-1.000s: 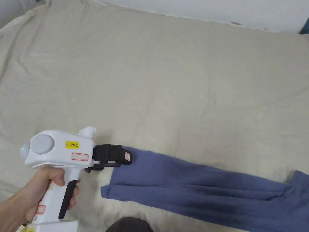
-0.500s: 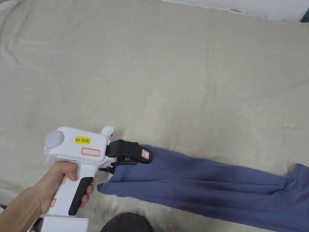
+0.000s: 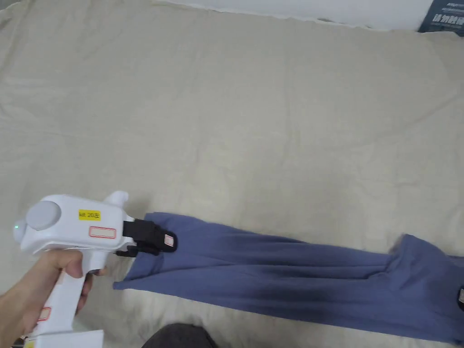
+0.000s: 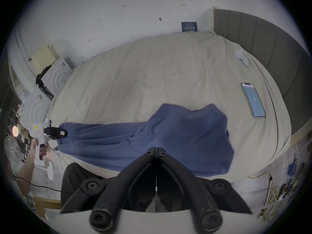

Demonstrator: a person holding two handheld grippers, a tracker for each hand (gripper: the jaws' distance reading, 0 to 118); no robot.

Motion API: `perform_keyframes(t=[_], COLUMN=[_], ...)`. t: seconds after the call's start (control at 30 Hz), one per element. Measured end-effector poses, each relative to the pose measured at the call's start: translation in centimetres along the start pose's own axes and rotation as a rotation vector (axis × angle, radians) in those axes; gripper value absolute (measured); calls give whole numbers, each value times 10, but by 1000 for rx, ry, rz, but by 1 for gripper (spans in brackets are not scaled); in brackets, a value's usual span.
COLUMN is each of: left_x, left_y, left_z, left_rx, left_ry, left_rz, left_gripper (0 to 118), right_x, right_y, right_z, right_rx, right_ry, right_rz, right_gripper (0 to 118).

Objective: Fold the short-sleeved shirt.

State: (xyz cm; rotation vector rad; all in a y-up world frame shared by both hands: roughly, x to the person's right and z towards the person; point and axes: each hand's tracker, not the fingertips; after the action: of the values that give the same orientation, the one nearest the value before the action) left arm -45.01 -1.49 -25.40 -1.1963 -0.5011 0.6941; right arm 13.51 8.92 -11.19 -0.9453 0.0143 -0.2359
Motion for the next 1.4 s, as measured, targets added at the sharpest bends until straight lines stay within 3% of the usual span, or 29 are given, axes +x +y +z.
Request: perform_keyframes(t=[0.2, 0.37, 0.57, 0.8, 0.9, 1.07, 1.1, 1.13, 1.17, 1.2, 1.23, 1.27, 1.33, 1.37, 1.4], left_x=[2, 38, 127, 228, 258, 288, 292, 293, 293, 292, 296, 301, 302, 299, 294], left_y=[19, 17, 4, -25, -33, -64, -74, -86, -94, -102, -109, -106, -98, -95, -92], left_z=[66, 83, 73, 5, -44, -147, -170, -190, -207, -221, -225, -222, -189, -174, -155], left_rx=[101, 88, 75, 7, -68, -170, -160, -133, -154, -182, -131, -154, -155, -151, -114], left_ry=[208, 269, 455, 591, 592, 717, 771, 761, 686, 661, 610, 604, 431, 409, 418], left_rz=[20, 37, -132, -373, -427, -589, -603, -660, -723, -742, -760, -669, -492, -438, -408], left_gripper=[4, 4, 4, 4, 4, 4, 14, 64, 106, 118, 110, 110, 107, 101, 87], right_x=[2, 6, 10, 16, 18, 26, 28, 30, 32, 34, 34, 35, 37, 37, 37], right_y=[4, 1, -10, -23, -31, -39, -40, -42, -43, -44, -44, -45, -46, -47, -48], right_z=[14, 17, 26, 46, 53, 53, 52, 50, 50, 50, 50, 50, 48, 47, 45], right_rx=[44, 60, 66, 92, 97, 83, 80, 84, 82, 79, 77, 75, 70, 66, 60], right_ry=[37, 64, 76, 103, 126, 154, 156, 168, 175, 175, 170, 168, 167, 170, 178], right_rz=[-4, -21, -22, -41, -51, -64, -77, -93, -100, -107, -117, -122, -132, -135, -136], right_gripper=[0, 0, 0, 0, 0, 0, 0, 0, 0, 0, 0, 0, 0, 0, 0])
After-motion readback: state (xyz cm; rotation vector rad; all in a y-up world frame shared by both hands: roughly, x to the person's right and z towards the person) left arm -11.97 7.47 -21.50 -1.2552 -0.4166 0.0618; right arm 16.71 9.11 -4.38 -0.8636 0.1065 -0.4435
